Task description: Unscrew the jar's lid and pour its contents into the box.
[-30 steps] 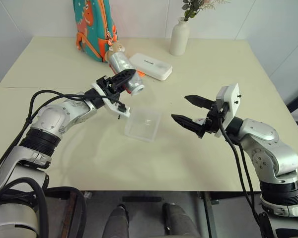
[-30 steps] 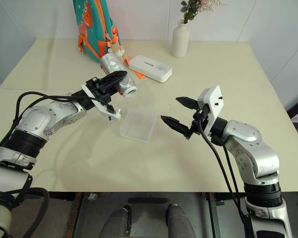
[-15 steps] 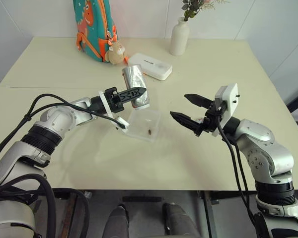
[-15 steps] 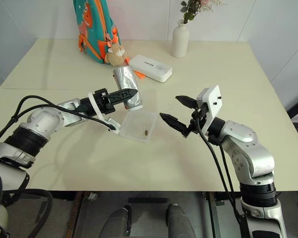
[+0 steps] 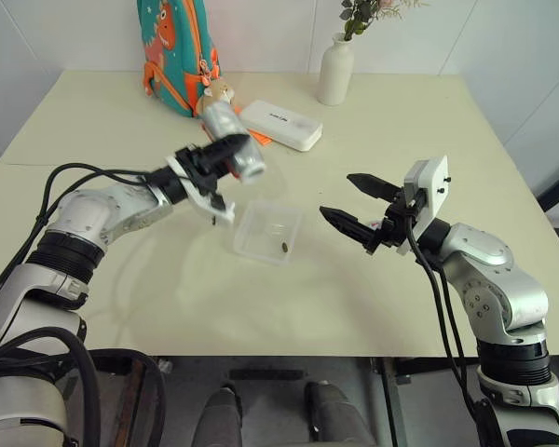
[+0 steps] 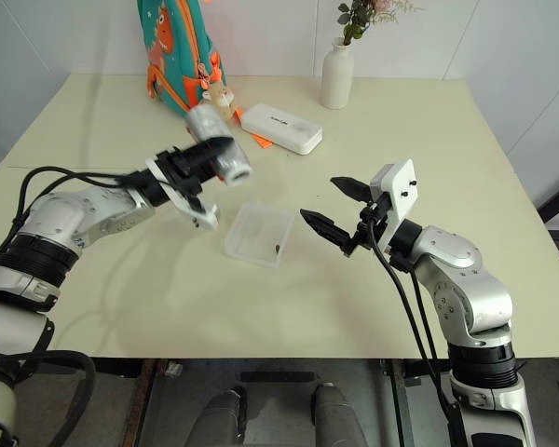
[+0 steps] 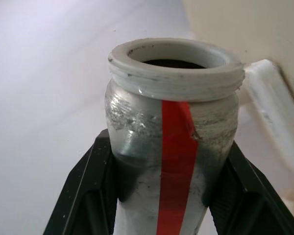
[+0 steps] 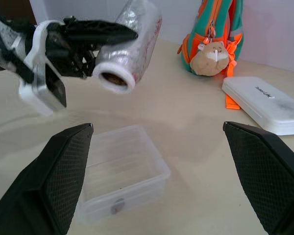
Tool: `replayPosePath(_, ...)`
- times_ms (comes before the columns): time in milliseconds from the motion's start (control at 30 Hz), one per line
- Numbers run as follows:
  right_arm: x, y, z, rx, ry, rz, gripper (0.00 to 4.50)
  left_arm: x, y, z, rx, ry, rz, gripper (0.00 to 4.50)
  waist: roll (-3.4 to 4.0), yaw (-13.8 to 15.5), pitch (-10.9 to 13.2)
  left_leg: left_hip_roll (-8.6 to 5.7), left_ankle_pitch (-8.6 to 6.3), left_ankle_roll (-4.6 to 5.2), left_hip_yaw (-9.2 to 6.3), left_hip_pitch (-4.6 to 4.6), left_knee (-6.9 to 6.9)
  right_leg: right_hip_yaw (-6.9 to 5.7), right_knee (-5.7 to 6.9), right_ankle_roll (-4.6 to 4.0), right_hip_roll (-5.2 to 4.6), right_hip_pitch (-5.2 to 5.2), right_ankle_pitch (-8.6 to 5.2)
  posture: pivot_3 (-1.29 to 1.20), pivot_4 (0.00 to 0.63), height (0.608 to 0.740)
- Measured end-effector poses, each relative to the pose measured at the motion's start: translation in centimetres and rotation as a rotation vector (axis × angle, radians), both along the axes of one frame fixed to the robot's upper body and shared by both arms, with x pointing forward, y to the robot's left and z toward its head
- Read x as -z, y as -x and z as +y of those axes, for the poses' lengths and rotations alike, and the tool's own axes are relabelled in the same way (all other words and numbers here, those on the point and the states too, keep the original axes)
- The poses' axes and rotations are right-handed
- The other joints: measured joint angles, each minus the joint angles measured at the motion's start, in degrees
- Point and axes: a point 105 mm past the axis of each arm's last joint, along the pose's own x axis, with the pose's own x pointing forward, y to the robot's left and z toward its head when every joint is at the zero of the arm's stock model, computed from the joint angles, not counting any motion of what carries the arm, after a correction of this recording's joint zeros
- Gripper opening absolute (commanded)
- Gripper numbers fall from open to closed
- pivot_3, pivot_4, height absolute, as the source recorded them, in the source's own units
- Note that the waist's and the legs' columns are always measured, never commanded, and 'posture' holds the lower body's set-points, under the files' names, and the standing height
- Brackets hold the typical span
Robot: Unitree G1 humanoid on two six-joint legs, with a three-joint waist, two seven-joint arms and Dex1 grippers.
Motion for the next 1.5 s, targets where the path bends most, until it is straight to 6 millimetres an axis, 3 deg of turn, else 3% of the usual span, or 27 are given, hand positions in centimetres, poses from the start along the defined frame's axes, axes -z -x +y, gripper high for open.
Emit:
replayPosePath(100, 0.2, 0.0, 0.0, -0.009, 0.006, 0.007, 4.47, -1.2, -1.4, 2.8, -0.098, 0.404, 0.264, 1.95, 0.02, -0.01, -0.01, 0.0, 0.0, 0.0, 0.0, 0.0, 0.12, -0.01, 0.12, -0.02, 0.01, 0.01, -0.01, 0.0, 0.15, 0.74)
replayPosePath(133, 0.3, 0.1, -0.1, -0.02, 0.025, 0.006, 4.47, -1.1, -2.1, 4.2, -0.116, 0.642, 0.427, 1.95, 0.04, -0.02, -0.02, 0.0, 0.0, 0.01, 0.02, 0.01, 0.19, 0.0, 0.17, -0.03, 0.01, 0.03, -0.02, 0.0, 0.15, 0.74)
replayPosePath(200, 0.4, 0.2, 0.0, -0.039, 0.051, -0.001, 4.47, -0.1, -2.4, 5.8, -0.125, 0.838, 0.595, 1.95, 0.03, -0.24, -0.02, 0.02, 0.0, 0.01, 0.0, 0.01, 0.29, 0.0, 0.25, -0.03, 0.03, 0.03, -0.02, 0.0, 0.15, 0.74)
replayPosePath(267, 0.8, 0.4, -0.1, -0.082, 0.11, -0.004, 4.47, 1.1, -2.8, 8.4, -0.127, 1.157, 0.793, 1.95, 0.02, -0.49, -0.01, 0.05, -0.01, 0.02, -0.11, 0.01, 0.5, -0.01, 0.36, -0.02, 0.1, 0.05, -0.01, 0.0, 0.15, 0.74)
replayPosePath(333, 1.0, 0.5, -0.1, -0.116, 0.14, -0.003, 4.47, 1.5, -2.8, 10.8, -0.139, 1.357, 0.862, 1.95, 0.02, -0.81, -0.01, 0.05, -0.01, 0.02, -0.16, 0.02, 0.6, -0.01, 0.4, 0.01, 0.12, 0.1, 0.01, 0.0, 0.15, 0.74)
replayPosePath(500, 0.5, 0.2, -0.5, -0.18, 0.198, -0.027, 4.47, 3.3, -2.0, 17.8, -0.208, 1.746, 0.846, 1.95, 0.01, -1.72, -0.02, 0.05, 0.0, 0.03, -0.19, 0.23, 0.64, -0.01, 0.35, 0.05, 0.12, 0.34, 0.1, 0.0, 0.15, 0.74)
replayPosePath(633, 0.9, 0.3, -0.2, -0.234, 0.226, -0.011, 4.47, 5.2, -1.1, 21.7, -0.318, 1.803, 0.779, 1.95, 0.0, -1.68, -0.02, 0.05, 0.0, 0.02, -0.19, 0.21, 0.61, -0.03, 0.3, 0.04, 0.13, 0.34, 0.1, 0.0, 0.15, 0.74)
replayPosePath(800, 1.1, 0.4, 0.5, -0.269, 0.253, -0.011, 4.47, 7.3, 0.0, 23.9, -0.349, 1.794, 0.693, 1.95, -0.01, -1.44, -0.03, 0.05, -0.01, 0.01, -0.19, 0.18, 0.57, -0.03, 0.22, 0.04, 0.12, 0.33, 0.1, 0.0, 0.15, 0.74)
replayPosePath(900, 1.2, 0.4, 0.6, -0.272, 0.256, -0.007, 4.47, 8.9, 0.5, 24.4, -0.385, 1.773, 0.683, 1.95, -0.01, -1.4, -0.03, 0.06, -0.01, 0.01, -0.19, 0.17, 0.57, -0.04, 0.23, 0.03, 0.12, 0.33, 0.1, 0.0, 0.15, 0.74)
replayPosePath(1167, 1.2, 0.2, 0.6, -0.257, 0.253, -0.009, 4.47, 9.5, 0.8, 23.6, -0.292, 1.779, 0.7, 1.95, -0.03, -1.4, -0.04, 0.06, -0.01, 0.01, -0.18, 0.17, 0.57, -0.05, 0.24, 0.02, 0.12, 0.33, 0.11, 0.0, 0.15, 0.74)
replayPosePath(1233, 1.2, 0.2, 0.6, -0.253, 0.252, -0.009, 4.5, 9.6, 0.8, 23.6, -0.27, 1.799, 0.711, 2.69, -0.03, -1.48, -0.04, 0.06, -0.01, 0.01, -0.18, 0.18, 0.56, -0.04, 0.24, 0.02, 0.13, 0.33, 0.11, 0.0, 0.15, 0.74)
replayPosePath(1433, 1.1, 0.2, 0.8, -0.247, 0.241, -0.009, 4.5, 10.7, 1.6, 24.1, -0.255, 1.867, 0.738, 4.32, -0.03, -1.66, -0.04, 0.07, -0.01, 0.01, -0.18, 0.18, 0.53, -0.03, 0.23, 0.02, 0.13, 0.32, 0.11, 0.0, 0.15, 0.74)
replayPosePath(1500, 1.1, 0.2, 0.9, -0.25, 0.236, -0.009, 4.5, 11.1, 2.1, 24.3, -0.274, 1.855, 0.741, 4.49, -0.03, -1.6, -0.04, 0.08, -0.01, 0.01, -0.18, 0.18, 0.53, -0.04, 0.23, 0.02, 0.13, 0.32, 0.11, 0.0, 0.15, 0.74)
